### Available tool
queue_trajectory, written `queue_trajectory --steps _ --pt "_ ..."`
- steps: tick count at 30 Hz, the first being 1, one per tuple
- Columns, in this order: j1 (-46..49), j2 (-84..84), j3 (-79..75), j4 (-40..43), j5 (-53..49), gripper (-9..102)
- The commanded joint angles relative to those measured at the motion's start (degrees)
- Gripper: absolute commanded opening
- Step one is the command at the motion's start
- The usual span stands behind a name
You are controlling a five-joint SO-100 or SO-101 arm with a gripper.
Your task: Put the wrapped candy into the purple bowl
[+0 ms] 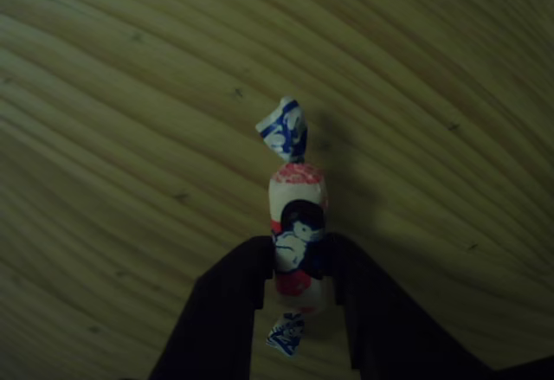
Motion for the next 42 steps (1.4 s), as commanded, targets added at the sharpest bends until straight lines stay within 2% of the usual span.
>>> queue_trajectory --steps 1,6,10,17,23,28,34,42 --pt "-0.1 6.4 -4.4 3.9 1.0 2" --pt "-3.2 12.9 -11.8 12.0 6.6 2" --pt "-9.1 20.8 -17.2 17.9 13.2 2" --pt "-23.0 27.0 -26.6 25.0 21.6 3" --pt "-40.5 25.0 -34.9 29.8 27.9 2" --pt "-51.2 17.6 -42.4 30.2 31.5 2" --pt "-61.3 7.5 -47.3 27.6 31.1 2" --pt "-66.1 -5.3 -49.9 20.1 28.6 2"
